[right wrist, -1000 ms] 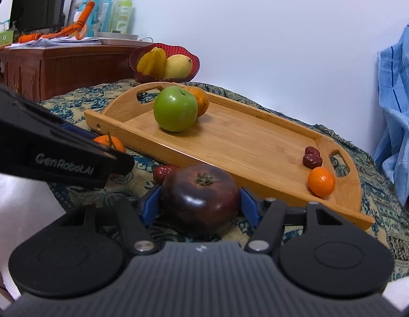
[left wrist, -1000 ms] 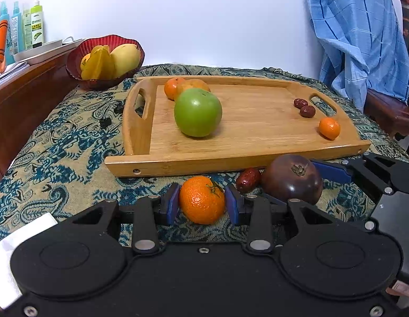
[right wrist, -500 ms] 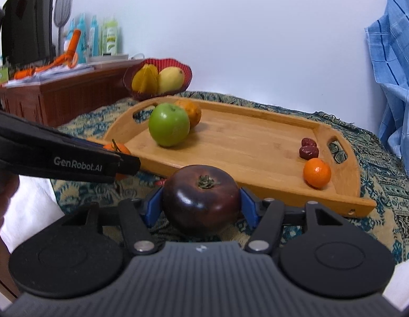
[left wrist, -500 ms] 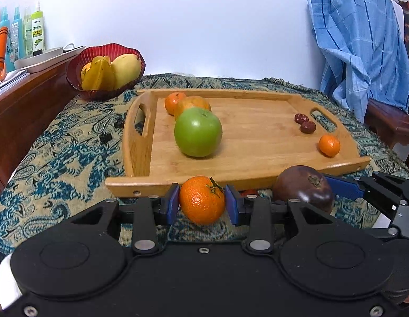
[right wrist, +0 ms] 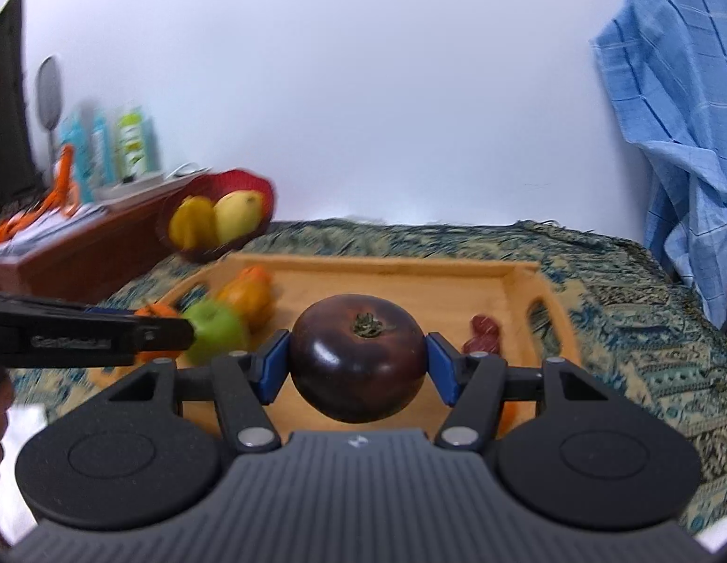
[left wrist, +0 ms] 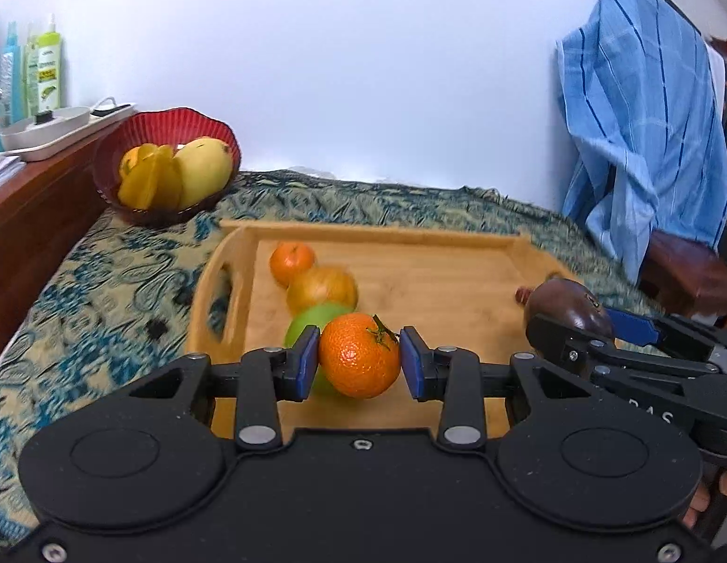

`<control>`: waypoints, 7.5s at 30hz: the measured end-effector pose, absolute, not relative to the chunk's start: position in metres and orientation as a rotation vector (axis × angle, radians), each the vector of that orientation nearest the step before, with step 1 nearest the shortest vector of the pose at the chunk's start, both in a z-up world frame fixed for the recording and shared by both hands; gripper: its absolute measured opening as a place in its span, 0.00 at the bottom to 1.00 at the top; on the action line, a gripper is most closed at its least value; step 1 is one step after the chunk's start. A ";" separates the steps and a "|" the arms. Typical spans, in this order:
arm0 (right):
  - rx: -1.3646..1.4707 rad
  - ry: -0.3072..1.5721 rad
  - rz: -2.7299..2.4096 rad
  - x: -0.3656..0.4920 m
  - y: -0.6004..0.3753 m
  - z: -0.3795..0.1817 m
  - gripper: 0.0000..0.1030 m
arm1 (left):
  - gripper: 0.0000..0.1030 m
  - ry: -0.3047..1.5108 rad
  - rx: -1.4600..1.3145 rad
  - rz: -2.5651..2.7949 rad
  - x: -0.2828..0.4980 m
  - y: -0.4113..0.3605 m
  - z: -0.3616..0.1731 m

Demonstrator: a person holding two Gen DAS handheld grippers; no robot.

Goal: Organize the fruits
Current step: 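Carry the mandarin and dark purple fruit over the tray with both tools, then set the mandarin on the tray with the left tool while the right tool places the purple fruit, then grasp a red date with the left tool while the right tool grasps another date, then carry both red dates over the tray with the left and right tools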

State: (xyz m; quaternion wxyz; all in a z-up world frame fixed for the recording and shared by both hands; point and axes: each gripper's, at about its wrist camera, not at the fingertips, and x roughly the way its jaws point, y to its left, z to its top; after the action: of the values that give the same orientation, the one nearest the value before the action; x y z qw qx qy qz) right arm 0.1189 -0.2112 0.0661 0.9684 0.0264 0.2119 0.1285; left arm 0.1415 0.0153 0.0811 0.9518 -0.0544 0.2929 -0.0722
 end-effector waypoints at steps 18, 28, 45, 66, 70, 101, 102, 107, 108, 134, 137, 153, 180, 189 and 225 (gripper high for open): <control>0.167 0.463 0.145 0.225 -0.261 0.068 0.62 | 0.34 0.675 -0.164 -0.128 0.269 -0.017 0.086; 0.121 0.514 0.138 0.254 -0.255 0.058 0.62 | 0.34 0.734 -0.137 -0.077 0.313 -0.025 0.065; 0.054 0.609 0.138 0.285 -0.251 0.045 0.62 | 0.34 0.772 -0.073 -0.061 0.339 -0.042 0.048; 0.052 0.610 0.136 0.286 -0.249 0.042 0.61 | 0.34 0.774 -0.007 -0.051 0.341 -0.048 0.033; 0.050 0.610 0.137 0.286 -0.250 0.043 0.61 | 0.35 0.775 -0.004 -0.050 0.341 -0.048 0.033; 0.004 0.545 0.173 0.241 -0.241 0.054 0.80 | 0.83 0.740 0.048 -0.078 0.294 -0.046 0.049; 0.002 0.536 0.175 0.237 -0.241 0.056 0.81 | 0.83 0.735 0.048 -0.084 0.291 -0.045 0.051; -0.012 0.493 0.166 0.217 -0.238 0.063 0.86 | 0.89 0.701 0.060 -0.096 0.269 -0.043 0.060; -0.016 0.484 0.161 0.212 -0.237 0.064 0.86 | 0.89 0.693 0.063 -0.098 0.265 -0.043 0.062; -0.108 0.390 0.247 0.077 -0.202 0.054 0.89 | 0.95 0.573 0.176 -0.106 0.133 -0.021 0.053; -0.121 0.399 0.256 0.068 -0.198 0.050 0.89 | 0.95 0.594 0.159 -0.103 0.128 -0.017 0.046; -0.155 0.502 0.305 0.054 -0.181 0.023 0.69 | 0.97 0.640 0.185 -0.143 0.114 -0.010 0.015; -0.113 0.554 0.334 0.058 -0.178 0.016 0.34 | 0.58 0.628 0.143 -0.242 0.086 -0.003 0.021; -0.077 0.575 0.328 0.067 -0.180 0.013 0.32 | 0.35 0.677 0.083 -0.312 0.093 -0.004 0.010; 0.033 0.525 0.288 0.066 -0.193 0.024 0.22 | 0.22 0.664 0.018 -0.229 0.085 -0.019 0.024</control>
State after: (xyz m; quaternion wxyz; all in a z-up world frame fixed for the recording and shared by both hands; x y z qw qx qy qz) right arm 0.0658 -0.1928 0.0244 0.9553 0.0162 0.2586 0.1421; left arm 0.0846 -0.0194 0.0235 0.9389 0.0088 0.3254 -0.1120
